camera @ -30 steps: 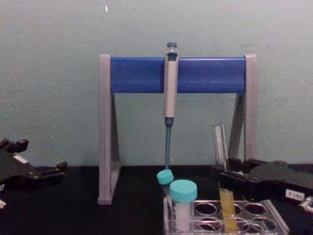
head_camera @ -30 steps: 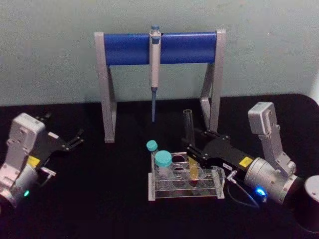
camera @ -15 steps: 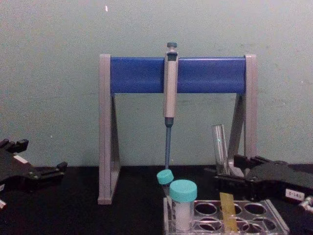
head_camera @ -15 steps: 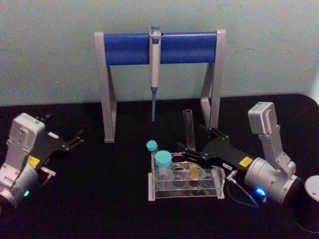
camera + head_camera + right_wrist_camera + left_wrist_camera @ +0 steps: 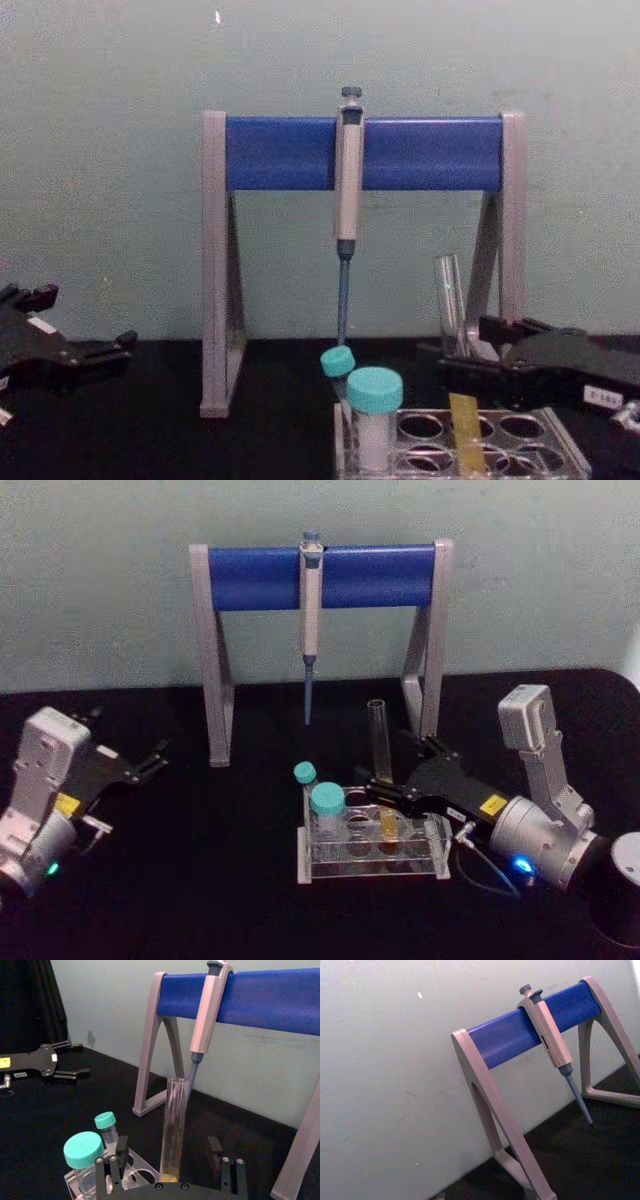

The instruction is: Pick up the test tube from the test tube rack, shake it, then place it back into the test tube rack.

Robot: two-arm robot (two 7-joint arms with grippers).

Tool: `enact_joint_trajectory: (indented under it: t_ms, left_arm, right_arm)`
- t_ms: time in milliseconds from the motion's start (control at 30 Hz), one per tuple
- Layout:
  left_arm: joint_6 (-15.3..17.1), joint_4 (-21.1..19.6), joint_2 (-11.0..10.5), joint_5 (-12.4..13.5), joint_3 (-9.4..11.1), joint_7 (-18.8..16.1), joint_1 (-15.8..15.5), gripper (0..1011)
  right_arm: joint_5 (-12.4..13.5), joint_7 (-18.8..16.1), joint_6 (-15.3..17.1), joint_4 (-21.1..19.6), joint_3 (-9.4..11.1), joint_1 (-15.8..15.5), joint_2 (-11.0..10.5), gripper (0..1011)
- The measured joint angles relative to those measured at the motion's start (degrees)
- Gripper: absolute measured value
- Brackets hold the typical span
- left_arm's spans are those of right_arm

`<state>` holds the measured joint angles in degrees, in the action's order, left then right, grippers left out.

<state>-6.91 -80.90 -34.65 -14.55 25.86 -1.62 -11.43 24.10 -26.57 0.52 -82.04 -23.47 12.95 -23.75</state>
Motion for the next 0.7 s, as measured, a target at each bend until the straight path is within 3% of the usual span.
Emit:
enact_joint_trajectory:
  t_ms: [267,467,700]
  left_arm:
    - [0.0,0.0,0.0,0.0,0.0,0.0,0.0,1010]
    - [0.0,0.0,0.0,0.0,0.0,0.0,0.0,1010]
    - [0.0,0.0,0.0,0.0,0.0,0.0,0.0,1010]
  right_arm:
    - [0.56,-0.14,0.08,-1.76,0.72,-1.45,-0.88,1000]
    - [0.64,1.03,0.82,-6.56,2.19,-5.04,-3.26,1000]
    - [1.06,3.25,0.97,-12.31,5.37,-10.52,-5.86,1000]
